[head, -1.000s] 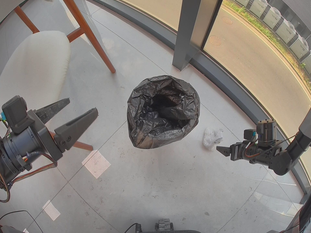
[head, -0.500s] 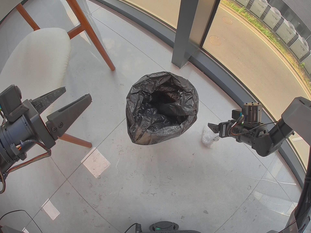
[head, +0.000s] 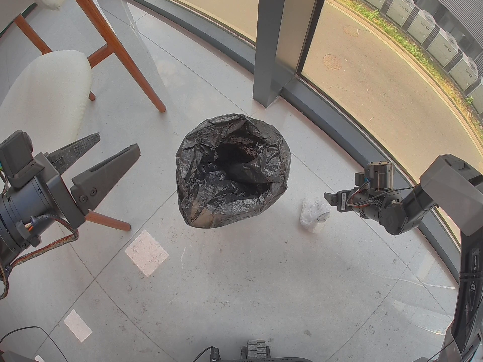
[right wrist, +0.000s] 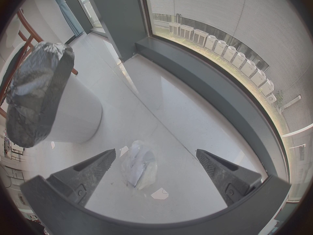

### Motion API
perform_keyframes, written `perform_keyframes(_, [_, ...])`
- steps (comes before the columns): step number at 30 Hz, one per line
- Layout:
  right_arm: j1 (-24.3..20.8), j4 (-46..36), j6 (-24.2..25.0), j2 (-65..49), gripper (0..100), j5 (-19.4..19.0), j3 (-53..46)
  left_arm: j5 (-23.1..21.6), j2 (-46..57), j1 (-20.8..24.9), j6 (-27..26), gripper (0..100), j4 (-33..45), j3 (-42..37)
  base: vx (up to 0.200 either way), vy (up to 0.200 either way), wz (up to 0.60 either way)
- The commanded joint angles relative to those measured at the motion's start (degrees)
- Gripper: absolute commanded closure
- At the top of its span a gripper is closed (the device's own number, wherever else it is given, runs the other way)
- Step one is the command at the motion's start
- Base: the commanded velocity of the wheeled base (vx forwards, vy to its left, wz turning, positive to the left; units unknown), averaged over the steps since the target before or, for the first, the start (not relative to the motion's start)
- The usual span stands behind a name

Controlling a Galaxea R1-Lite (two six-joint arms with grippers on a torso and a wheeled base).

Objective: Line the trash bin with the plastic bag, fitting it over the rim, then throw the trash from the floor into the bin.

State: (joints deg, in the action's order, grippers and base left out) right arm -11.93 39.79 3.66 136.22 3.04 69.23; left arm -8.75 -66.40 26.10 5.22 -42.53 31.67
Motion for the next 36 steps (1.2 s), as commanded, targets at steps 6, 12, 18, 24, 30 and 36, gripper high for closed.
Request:
perform_keyframes(6, [-0.81, -0.06, 0.65, 8.54, 0, 0.92, 5.74, -0.04, -1.63, 0.00, -0.12, 0, -0.09, 0.15, 0.000, 0.000, 0.00])
perform_keyframes(12, [-1.16, 0.02, 1.18, 13.20, 0, 0.92, 9.78, 0.05, -2.59, 0.00, -0.12, 0, -0.09, 1.02, 0.000, 0.000, 0.00])
perform_keyframes(18, [-1.95, -0.24, 1.70, 19.00, 100, 0.92, 16.64, 0.05, -2.94, 0.00, -0.03, 0, -0.09, 1.29, 0.000, 0.000, 0.00])
perform_keyframes(24, [-2.57, -1.21, 2.67, 21.28, 100, 0.92, 20.24, 0.14, -2.94, -0.08, -0.03, 0, -0.09, 1.11, 0.000, 0.000, 0.00])
perform_keyframes(30, [-3.18, -4.72, 4.78, 12.32, 100, 0.83, 19.71, 0.14, -2.94, -0.17, -0.03, 0, -0.09, 1.02, 0.000, 0.000, 0.00])
perform_keyframes(36, [-2.92, -15.27, 4.78, -7.72, 100, 0.30, 16.38, 0.14, -2.86, -1.31, -0.12, 0, -0.09, 0.85, 0.000, 0.000, 0.00])
